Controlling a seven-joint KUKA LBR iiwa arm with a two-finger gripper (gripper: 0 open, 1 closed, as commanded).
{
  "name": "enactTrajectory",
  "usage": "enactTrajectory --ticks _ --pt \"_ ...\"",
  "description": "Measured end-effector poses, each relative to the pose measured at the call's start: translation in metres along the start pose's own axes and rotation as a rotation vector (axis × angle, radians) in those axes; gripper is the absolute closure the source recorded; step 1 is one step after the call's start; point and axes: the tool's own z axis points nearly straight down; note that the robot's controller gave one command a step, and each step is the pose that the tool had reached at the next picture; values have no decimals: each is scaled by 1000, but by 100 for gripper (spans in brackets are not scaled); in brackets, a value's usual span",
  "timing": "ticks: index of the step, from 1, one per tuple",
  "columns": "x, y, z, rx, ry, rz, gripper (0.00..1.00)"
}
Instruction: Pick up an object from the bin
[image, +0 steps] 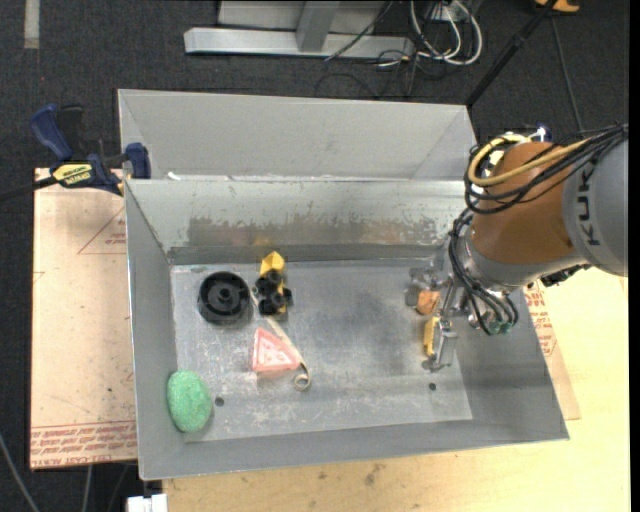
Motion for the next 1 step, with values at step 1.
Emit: enactTrajectory --ticks 1 --pt "-2 0 -5 1 -7 -2 0"
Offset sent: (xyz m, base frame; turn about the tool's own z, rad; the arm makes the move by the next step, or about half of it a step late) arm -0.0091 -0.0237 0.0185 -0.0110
